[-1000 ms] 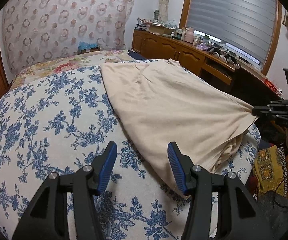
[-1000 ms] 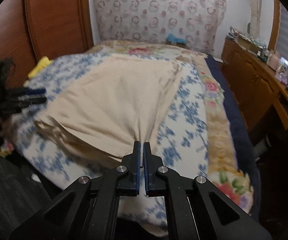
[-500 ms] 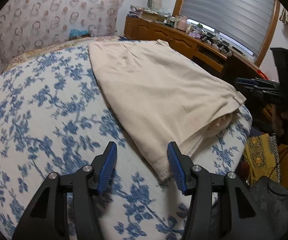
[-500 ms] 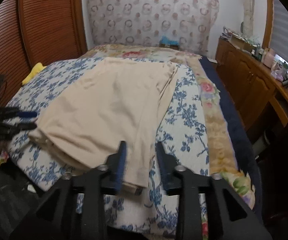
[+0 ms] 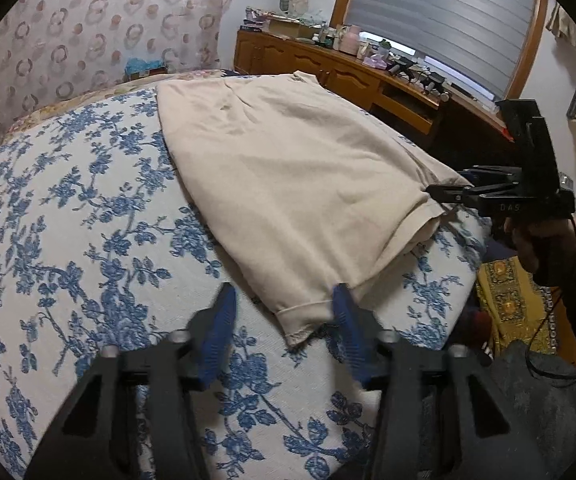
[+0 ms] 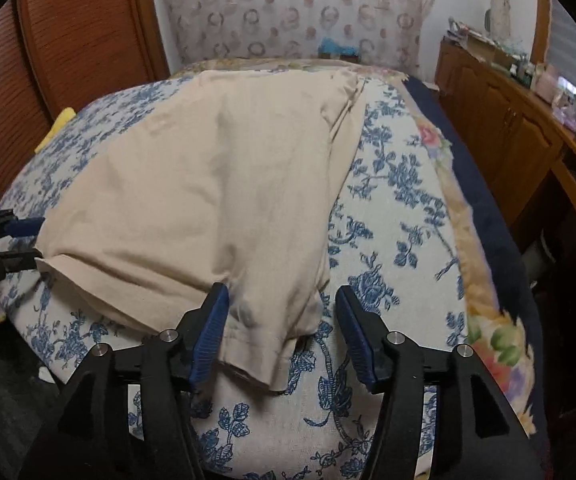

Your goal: Fold small clothes

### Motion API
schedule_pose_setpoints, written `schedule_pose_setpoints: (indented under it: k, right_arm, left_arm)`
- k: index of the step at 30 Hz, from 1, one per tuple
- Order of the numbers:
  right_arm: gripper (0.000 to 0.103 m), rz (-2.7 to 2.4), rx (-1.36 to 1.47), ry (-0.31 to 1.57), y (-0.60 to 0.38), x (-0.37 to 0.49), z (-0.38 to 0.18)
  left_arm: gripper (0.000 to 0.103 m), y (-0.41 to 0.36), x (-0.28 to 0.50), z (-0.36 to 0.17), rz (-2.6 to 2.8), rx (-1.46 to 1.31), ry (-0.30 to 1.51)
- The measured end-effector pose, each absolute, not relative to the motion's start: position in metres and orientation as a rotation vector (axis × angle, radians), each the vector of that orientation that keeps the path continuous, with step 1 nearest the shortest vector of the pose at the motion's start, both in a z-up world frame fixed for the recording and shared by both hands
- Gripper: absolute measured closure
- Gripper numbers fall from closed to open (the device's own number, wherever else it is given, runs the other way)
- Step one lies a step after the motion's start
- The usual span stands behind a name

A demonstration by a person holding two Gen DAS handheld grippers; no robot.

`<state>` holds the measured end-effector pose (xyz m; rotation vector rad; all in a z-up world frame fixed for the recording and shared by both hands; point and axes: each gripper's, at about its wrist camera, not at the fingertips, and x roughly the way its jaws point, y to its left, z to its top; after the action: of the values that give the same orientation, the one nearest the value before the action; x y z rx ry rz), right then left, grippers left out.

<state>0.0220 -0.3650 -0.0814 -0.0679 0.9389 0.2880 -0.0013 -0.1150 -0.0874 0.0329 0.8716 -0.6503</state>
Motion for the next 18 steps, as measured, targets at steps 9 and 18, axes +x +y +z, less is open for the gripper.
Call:
schedule_pose_setpoints:
  k: [9, 18]
  right_arm:
    - [0.050, 0.382, -0.061, 0.937, -0.354, 0.018, -0.081]
    - [0.093, 0.458, -0.035, 0.901, -0.352, 0.014, -0.080]
  left_arm:
    - [0.071, -0.118, -0.001, -0.088, -0.675, 0.020, 0.873]
    - [0.095, -0.115, 0.005, -0.088, -0.690, -0.014, 0.880]
